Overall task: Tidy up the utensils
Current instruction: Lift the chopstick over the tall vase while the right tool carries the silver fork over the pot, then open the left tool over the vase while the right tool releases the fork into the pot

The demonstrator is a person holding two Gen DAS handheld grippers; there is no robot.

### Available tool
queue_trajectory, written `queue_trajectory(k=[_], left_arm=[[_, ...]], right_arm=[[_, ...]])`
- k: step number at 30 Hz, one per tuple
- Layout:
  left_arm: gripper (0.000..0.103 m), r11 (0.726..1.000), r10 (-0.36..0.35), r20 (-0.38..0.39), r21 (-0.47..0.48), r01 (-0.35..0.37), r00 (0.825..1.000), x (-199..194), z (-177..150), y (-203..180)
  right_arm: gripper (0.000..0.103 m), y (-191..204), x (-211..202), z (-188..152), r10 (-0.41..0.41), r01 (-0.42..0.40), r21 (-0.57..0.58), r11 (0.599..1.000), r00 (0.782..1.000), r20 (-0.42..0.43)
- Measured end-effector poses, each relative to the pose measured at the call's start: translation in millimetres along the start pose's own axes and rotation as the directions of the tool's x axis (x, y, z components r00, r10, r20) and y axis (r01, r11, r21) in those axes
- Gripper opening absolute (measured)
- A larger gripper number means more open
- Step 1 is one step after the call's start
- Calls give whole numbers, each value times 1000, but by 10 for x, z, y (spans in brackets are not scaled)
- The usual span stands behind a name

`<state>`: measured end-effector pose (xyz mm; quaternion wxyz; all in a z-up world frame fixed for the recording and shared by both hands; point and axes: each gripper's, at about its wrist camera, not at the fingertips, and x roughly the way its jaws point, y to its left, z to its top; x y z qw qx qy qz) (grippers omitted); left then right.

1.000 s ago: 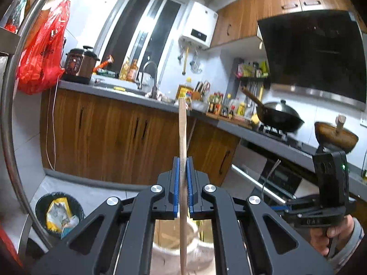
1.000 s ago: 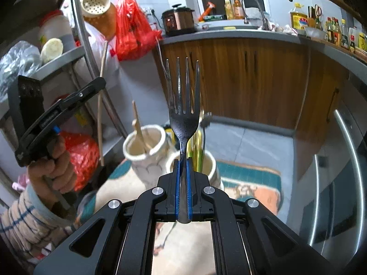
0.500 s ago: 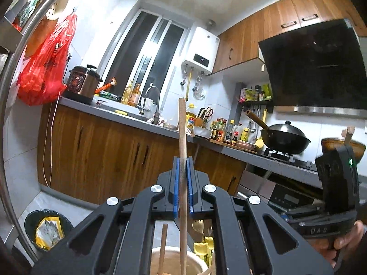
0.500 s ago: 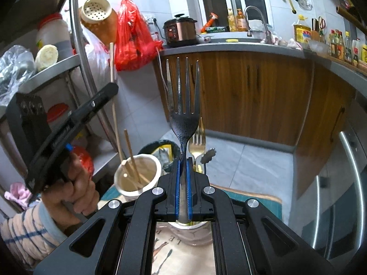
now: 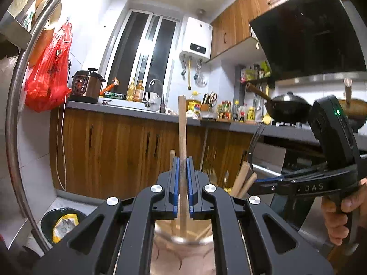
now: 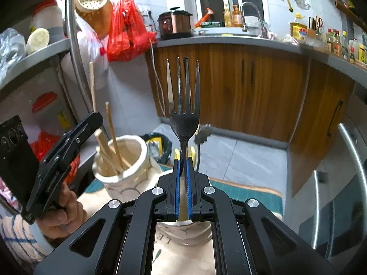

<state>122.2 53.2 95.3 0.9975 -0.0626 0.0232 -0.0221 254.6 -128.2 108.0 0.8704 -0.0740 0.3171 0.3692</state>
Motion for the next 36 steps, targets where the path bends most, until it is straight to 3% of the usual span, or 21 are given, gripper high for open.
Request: queue_trajectory(k=[6,12,22,25,27,29,34,36], left_arm=[[6,998,57,-55,27,-56,997,-14,-63,-24],[6,991,126,-142,67,-117,982,91,-86,-39],[7,990,133,-177,72,-122,975,103,-89,3],[16,990,130,-177,74,-118,976,93,-86,7],[30,991,124,-171,71,-114,977,72,-64,8],[35,992,116,-166,68,-106,979,46,-59,6],[41,993,112,-161,49,-106,981,-42,-37,35],[50,993,113,-160,34,-109,981,-95,-32,66]], right_arm=[[6,20,125,-101,-14,14,-2,1000,999,-40],[6,-15,231,-183,-33,33,4,999,997,-74],[6,-49,359,-242,-33,35,16,999,994,-106],[7,-40,378,-232,-42,43,9,999,993,-111],[8,-21,390,-233,-49,49,-3,999,993,-110],[15,-13,379,-237,-49,49,-4,999,994,-102],[18,-29,295,-256,-41,42,15,999,996,-76],[26,-36,232,-270,-37,38,24,999,998,-53]])
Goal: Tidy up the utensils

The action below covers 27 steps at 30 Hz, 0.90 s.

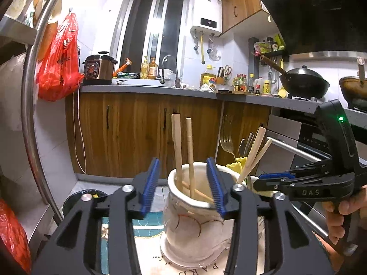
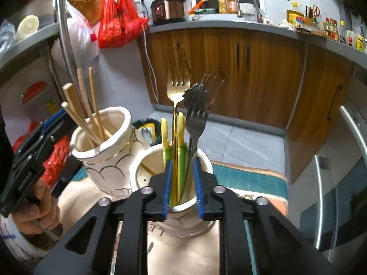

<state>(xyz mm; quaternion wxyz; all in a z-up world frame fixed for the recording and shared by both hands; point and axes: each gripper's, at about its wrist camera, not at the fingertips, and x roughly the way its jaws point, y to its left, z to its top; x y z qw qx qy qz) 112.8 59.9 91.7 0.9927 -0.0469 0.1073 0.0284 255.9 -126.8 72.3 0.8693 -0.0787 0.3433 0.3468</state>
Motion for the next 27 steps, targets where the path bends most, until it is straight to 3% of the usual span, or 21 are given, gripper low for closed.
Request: queue_trajectory(k=[2,7,9,11,17,23,27], left_arm=[[54,1000,6,-1,-17,-6,1000,-50,-10,36],[66,999,20,-19,-29,-20,1000,-177,-60,73],[74,999,30,-27,-22,-31,999,-229,-83,69],[81,999,37,-32,-18,-38,999,-307,-113,58],[97,999,38,-58,-4,-38,998,-497,-208,-40],[98,1000,25,-80,12,-24,996,-672,-289,-165],[98,999,34,-58,20,-33,998,-830,-301,-208]], right_arm=[[37,-1,-91,-28,6,-6,7,1000,999,39],[39,4,-273,-138,-7,4,23,1000,994,105],[46,18,-369,-206,-18,14,33,999,989,148],[63,55,-473,-290,-34,26,40,999,980,196],[80,242,-734,-507,-59,57,17,998,947,315],[93,402,-995,-754,-78,85,2,996,900,428],[96,355,-1119,-934,-59,39,51,998,872,486]])
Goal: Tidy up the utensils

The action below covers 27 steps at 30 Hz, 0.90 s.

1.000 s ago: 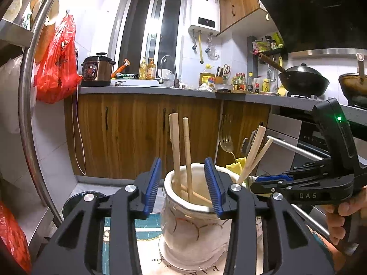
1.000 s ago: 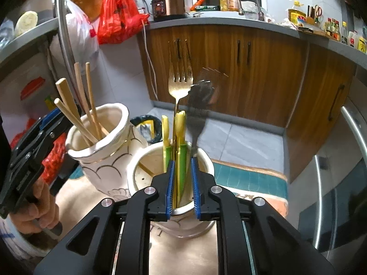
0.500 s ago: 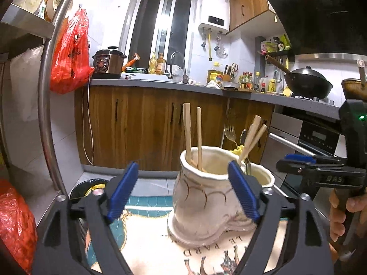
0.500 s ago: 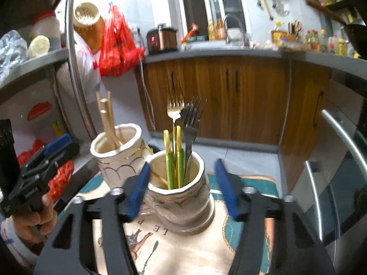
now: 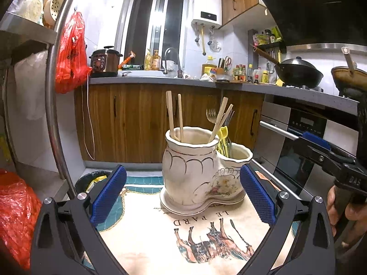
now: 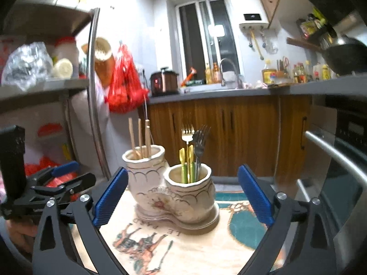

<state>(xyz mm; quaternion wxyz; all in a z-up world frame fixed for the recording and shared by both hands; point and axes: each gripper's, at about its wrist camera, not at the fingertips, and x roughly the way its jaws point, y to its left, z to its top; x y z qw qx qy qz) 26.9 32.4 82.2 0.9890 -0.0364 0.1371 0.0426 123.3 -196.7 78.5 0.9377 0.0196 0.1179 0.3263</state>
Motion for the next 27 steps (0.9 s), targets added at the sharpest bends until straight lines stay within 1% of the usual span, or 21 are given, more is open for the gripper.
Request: queue_trajectory(k=[2,5,12,16,22,27], left_arm=[[98,1000,5,8,-8,-5,1000,-61,-3,0],[98,1000,2,13,-16,-2,1000,-130,-11,-7],[98,1000,-26,-5,5,26,1000,-147,-38,-45],[98,999,-50,-33,-3,50,998,-96,-52,-44],[98,999,-32,-28,-4,32,999,-107,-57,-54],[98,999,-32,-13,-6,32,999,-133,-48,-46]], right_arm=[[97,-8,-65,-72,-14,14,1,1000,1000,13],[97,15,-114,-128,-29,29,-29,999,999,20],[98,35,-185,-145,-20,22,-62,998,999,32],[98,40,-184,-138,-12,14,-63,998,999,36],[98,84,-192,-145,-9,12,-78,997,999,39],[98,76,-204,-148,-3,6,-72,997,999,40]])
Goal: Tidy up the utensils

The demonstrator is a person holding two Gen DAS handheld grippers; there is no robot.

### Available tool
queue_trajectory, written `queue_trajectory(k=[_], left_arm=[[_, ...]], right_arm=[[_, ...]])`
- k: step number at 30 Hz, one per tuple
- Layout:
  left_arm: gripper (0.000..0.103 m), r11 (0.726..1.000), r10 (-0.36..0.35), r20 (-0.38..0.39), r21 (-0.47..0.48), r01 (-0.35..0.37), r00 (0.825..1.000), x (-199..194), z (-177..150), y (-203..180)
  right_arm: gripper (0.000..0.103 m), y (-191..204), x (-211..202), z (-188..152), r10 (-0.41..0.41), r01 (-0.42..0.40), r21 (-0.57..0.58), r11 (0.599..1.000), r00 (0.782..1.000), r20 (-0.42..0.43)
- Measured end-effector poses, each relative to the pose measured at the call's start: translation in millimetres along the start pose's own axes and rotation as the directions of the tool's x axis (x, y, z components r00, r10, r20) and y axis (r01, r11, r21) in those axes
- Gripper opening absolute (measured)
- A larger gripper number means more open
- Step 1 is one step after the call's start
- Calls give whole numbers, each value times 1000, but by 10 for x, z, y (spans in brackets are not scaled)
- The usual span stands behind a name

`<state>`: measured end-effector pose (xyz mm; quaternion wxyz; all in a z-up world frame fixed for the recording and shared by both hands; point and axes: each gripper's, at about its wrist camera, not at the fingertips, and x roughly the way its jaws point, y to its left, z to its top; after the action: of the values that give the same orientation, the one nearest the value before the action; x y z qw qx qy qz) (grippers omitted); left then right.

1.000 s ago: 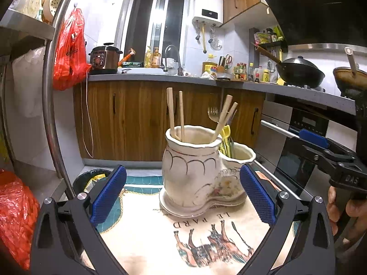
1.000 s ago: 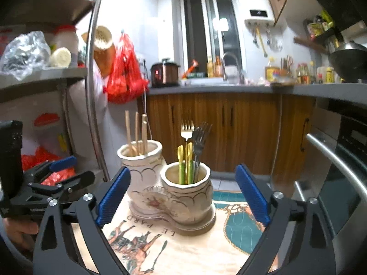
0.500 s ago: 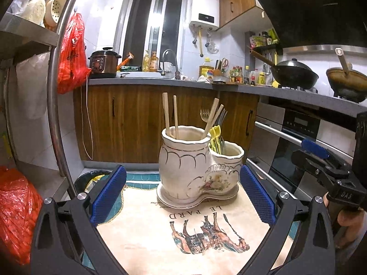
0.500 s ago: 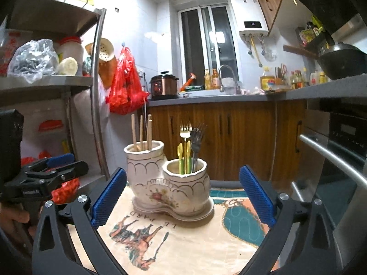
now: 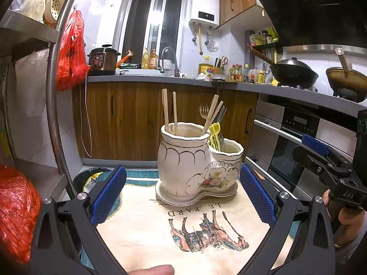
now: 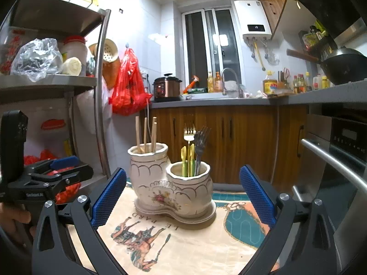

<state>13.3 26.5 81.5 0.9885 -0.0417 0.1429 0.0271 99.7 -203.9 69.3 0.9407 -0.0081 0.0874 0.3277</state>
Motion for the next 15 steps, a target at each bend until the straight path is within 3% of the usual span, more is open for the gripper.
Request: queue_trajectory(k=[15], left_arm=[[98,999,12,11,30,-12,1000,-34,12,-15]], right_arm=[[98,36,24,-4,6,-6,-1,1000,1000,-12]])
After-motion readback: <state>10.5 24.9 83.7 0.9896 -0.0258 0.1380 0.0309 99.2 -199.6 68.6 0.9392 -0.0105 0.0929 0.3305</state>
